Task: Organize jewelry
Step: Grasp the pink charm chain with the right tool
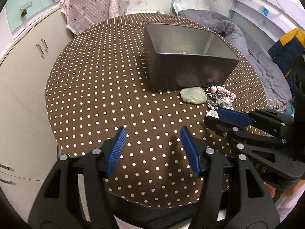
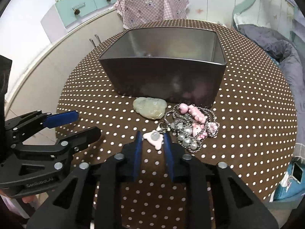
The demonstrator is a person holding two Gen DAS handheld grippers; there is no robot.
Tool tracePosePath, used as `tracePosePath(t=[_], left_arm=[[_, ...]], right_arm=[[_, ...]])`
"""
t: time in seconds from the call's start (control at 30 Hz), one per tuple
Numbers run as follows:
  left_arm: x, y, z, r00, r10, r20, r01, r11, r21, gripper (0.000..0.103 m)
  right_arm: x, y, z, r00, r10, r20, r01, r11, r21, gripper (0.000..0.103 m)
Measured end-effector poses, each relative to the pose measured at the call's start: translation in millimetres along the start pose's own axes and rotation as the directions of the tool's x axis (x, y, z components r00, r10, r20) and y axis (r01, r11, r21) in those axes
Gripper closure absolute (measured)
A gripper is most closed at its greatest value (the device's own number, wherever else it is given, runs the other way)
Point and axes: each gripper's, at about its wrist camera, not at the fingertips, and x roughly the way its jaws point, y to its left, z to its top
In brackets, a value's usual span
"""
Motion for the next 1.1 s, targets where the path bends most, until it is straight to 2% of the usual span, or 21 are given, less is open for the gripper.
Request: tracePosePath(t=[0.1, 0.2, 0.47, 0.67, 0.8, 1.1], left_arm=[[2, -1, 1, 1.000, -0.002, -0.004, 0.002, 1.000, -0.003, 0.044], [4, 0, 1, 1.000, -0.008, -0.005, 0.008, 1.000, -0.006, 0.044], [5, -3, 8, 1.000, -0.030, 0.003, 0.030, 1.000, 0.001, 0.044], [4, -10, 15, 0.999, -0.050, 0.015, 0.050, 0.999, 0.021, 0.044], [9, -19, 23, 0.995, -0.102, 0.002, 0.102, 0.995, 0.020, 0.044], [34, -41, 41, 0.993, -0.116, -0.037, 0.116, 0.993, 0.003, 0.044]], right_arm=[[0, 3, 0, 1.000, -0.006, 0.001, 0.006, 1.000, -0.012, 0.083], [-2, 4, 1, 1.000, 0.026, 0.005, -0.026, 1.000, 0.000, 0.083], [-26, -1, 8, 0.995, 0.073, 0.073, -0.075, 0.997, 0.022, 0.083], [-47, -9, 14, 0.989, 0.042, 0.142, -0.047, 0.998, 0.037, 0.083], [-60, -19, 16, 0.983, 0.016, 0.184, -0.027, 0.998, 0.055, 0.083], [-56, -57, 19, 0.982, -0.033, 0.187, 0.006, 0.990, 0.144, 0.083]])
